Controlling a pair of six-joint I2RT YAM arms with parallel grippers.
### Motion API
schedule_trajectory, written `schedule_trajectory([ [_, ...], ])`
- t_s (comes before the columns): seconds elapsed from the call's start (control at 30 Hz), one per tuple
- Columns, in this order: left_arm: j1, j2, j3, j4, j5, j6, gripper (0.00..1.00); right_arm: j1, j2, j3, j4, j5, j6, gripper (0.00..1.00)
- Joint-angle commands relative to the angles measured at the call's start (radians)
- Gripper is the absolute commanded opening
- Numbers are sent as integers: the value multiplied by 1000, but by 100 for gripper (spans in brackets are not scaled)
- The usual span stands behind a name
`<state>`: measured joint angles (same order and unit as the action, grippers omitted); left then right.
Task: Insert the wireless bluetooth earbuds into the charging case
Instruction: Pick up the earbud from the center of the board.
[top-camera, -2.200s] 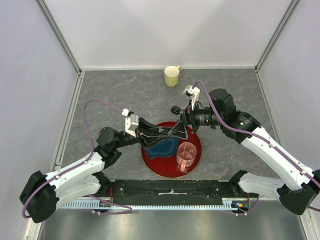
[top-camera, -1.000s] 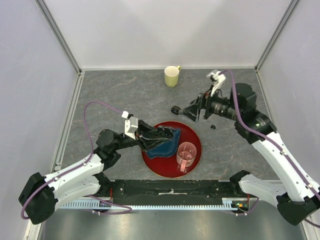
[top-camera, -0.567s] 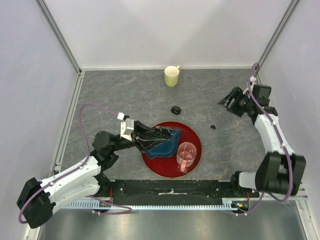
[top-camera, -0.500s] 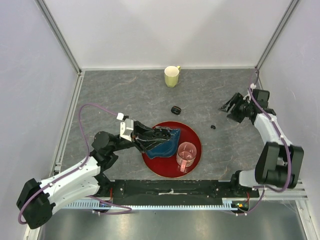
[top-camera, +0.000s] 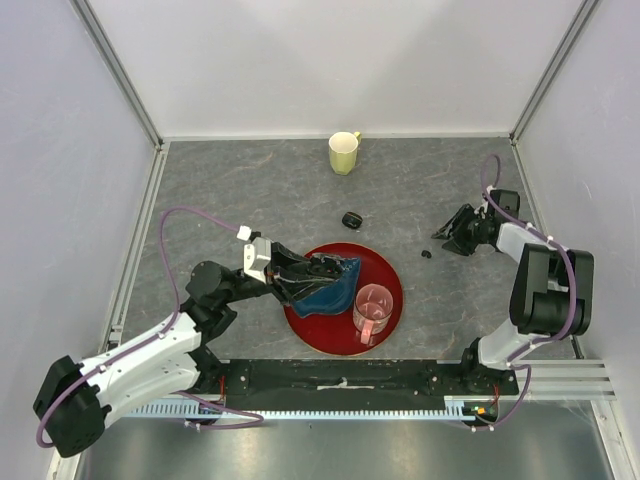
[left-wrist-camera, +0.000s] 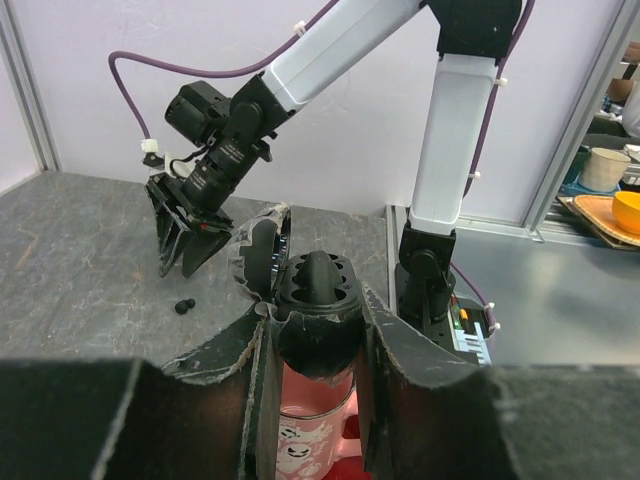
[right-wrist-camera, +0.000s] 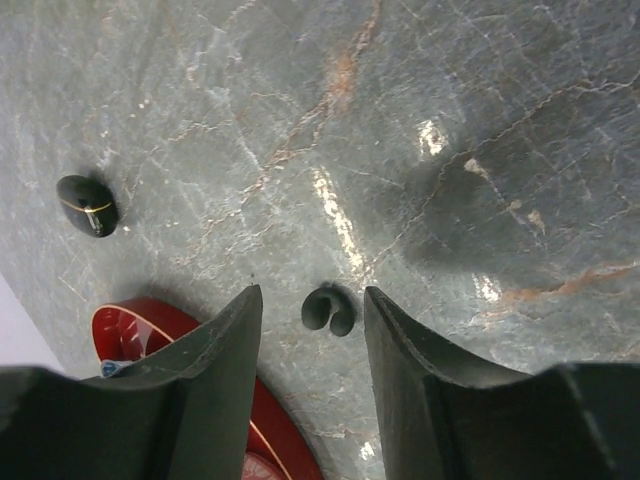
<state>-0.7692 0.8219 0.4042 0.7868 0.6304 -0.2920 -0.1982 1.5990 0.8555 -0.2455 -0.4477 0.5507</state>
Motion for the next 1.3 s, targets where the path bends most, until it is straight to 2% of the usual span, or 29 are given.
schedule_trajectory([
  [0.0, -4, 19, 2, 40, -5, 36, 2, 17, 44, 23, 52, 17, -31, 51],
  [0.23, -2, 34, 10, 51, 3, 27, 2, 75, 81, 25, 42, 53, -57, 49],
  [0.7, -2, 19, -7, 43, -9, 4, 2, 114, 55, 10, -15, 196, -95, 45],
  [1.27, -2, 11, -5, 25, -6, -16, 2, 134, 22, -49, 0, 199, -101, 42],
])
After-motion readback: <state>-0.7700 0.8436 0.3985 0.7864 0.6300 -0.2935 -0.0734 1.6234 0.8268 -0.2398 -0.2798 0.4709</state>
